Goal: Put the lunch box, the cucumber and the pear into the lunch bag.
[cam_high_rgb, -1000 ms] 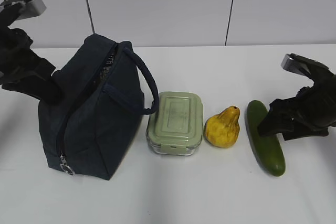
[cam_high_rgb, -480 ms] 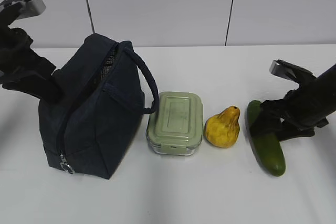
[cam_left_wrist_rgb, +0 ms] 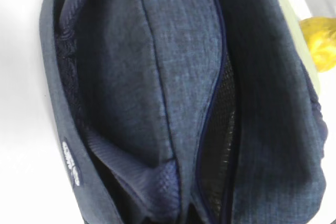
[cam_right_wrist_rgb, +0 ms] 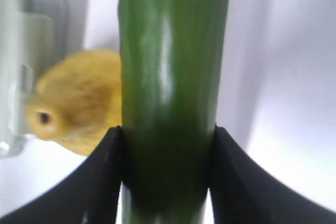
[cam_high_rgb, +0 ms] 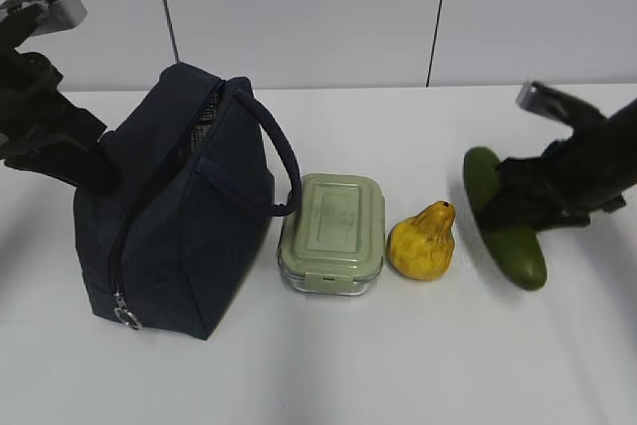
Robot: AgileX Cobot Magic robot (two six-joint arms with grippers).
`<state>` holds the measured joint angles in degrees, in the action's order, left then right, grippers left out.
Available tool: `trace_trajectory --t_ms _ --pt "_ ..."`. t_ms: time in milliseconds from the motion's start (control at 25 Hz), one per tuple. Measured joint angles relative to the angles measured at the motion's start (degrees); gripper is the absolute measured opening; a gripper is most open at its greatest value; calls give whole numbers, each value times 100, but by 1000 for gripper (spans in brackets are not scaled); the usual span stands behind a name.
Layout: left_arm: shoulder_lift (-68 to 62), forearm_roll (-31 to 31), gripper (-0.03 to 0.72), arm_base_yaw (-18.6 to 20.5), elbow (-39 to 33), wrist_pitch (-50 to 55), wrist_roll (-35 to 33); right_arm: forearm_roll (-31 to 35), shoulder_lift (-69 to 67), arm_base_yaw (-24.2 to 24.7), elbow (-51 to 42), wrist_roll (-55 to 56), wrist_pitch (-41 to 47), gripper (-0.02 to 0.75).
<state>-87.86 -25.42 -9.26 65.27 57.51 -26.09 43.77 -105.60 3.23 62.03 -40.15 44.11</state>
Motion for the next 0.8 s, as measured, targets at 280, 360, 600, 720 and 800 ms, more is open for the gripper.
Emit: trace_trajectory --t_ms 280,360,600,720,800 --pt "0 0 1 0 0 -34 0 1042 1280 -360 960 -425 171 325" --pt "0 0 1 0 0 -46 0 1351 1307 -823 1311 -494 237 325" --pt "0 -25 1 0 0 -63 -12 1862 676 -2547 2157 -518 -295 324" --pt "0 -64 1 0 0 -63 -17 2086 103 -3062 2527 -527 -613 324" --pt "0 -107 1 0 0 -77 -17 2254 -227 -3266 2740 -527 -730 324"
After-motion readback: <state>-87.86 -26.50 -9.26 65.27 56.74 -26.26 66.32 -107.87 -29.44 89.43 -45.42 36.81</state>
